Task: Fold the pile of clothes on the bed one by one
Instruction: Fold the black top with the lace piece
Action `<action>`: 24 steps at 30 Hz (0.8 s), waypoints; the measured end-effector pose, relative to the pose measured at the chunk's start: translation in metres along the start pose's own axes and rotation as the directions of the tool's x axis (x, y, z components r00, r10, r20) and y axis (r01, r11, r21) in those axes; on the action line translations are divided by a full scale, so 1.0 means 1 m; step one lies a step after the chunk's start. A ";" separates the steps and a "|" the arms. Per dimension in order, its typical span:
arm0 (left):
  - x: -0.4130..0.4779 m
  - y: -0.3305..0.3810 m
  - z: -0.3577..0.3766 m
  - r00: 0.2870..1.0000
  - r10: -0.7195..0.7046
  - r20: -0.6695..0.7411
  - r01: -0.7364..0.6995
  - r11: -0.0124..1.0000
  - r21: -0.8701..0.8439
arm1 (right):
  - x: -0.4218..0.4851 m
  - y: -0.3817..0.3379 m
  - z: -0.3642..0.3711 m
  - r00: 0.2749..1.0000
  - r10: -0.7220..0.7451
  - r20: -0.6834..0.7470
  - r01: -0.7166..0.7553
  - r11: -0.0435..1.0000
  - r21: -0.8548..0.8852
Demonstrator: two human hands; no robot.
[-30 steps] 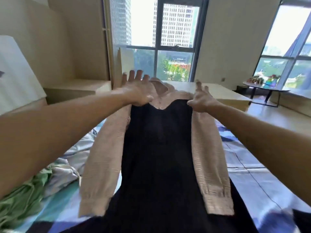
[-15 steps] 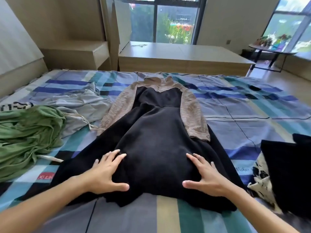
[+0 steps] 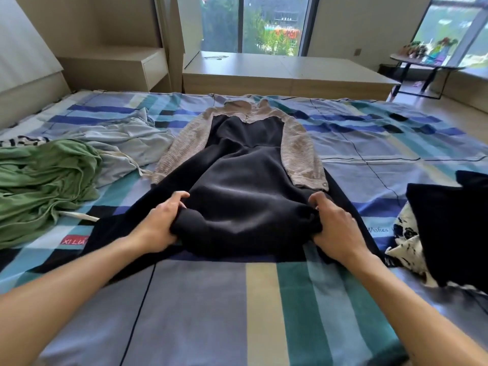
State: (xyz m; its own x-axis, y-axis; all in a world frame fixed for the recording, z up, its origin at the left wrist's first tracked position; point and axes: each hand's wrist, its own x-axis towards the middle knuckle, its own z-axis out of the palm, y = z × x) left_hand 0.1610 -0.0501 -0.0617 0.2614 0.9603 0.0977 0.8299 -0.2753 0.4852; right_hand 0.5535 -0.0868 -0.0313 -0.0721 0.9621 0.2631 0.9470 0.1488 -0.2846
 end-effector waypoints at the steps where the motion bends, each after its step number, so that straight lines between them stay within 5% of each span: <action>1: 0.005 0.004 -0.009 0.997 -0.025 -0.068 0.018 0.994 -0.104 | 0.003 0.003 -0.006 0.999 0.038 -0.024 -0.036 0.995 0.089; 4: 0.022 0.009 -0.061 0.975 -0.081 -0.207 0.009 0.944 -0.329 | 0.021 0.010 -0.041 0.992 0.084 0.089 -0.116 0.877 0.467; 7: 0.031 0.014 -0.112 0.978 -0.095 -0.188 -0.013 0.865 -0.501 | 0.044 0.019 -0.071 0.981 0.127 0.149 -0.193 0.750 0.633; 10: 0.026 0.018 -0.113 0.990 -0.063 -0.128 0.019 0.948 -0.319 | 0.055 0.021 -0.055 0.967 0.246 -0.063 -0.196 0.879 0.435; 13: 0.014 0.014 -0.087 0.996 -0.015 0.087 0.019 0.999 -0.037 | 0.041 0.011 -0.022 0.979 0.144 -0.146 -0.107 0.966 0.235; 16: 0.005 0.007 -0.069 0.951 0.044 0.307 -0.045 0.999 -0.005 | 0.021 -0.002 -0.010 0.975 -0.145 0.166 0.082 0.938 0.336; 19: 0.001 0.007 -0.047 0.889 0.032 0.458 -0.081 0.993 0.088 | 0.001 -0.010 0.000 0.778 -0.106 0.619 0.055 0.993 0.101; 21: -0.005 0.011 -0.027 0.848 -0.093 0.521 -0.090 0.945 0.315 | -0.008 -0.012 0.012 0.714 0.004 0.700 0.085 0.992 -0.092; 24: -0.009 0.016 -0.003 0.829 -0.157 0.537 -0.210 0.802 0.559 | -0.009 -0.021 0.021 0.722 0.013 0.691 0.144 0.975 -0.169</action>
State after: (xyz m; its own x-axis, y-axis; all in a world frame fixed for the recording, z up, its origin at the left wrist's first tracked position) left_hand 0.1701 -0.0631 -0.0524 0.3508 0.8145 -0.4620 0.8863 -0.4481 -0.1171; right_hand 0.5278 -0.0935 -0.0474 -0.2561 0.8550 -0.4510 0.9659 0.2449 -0.0842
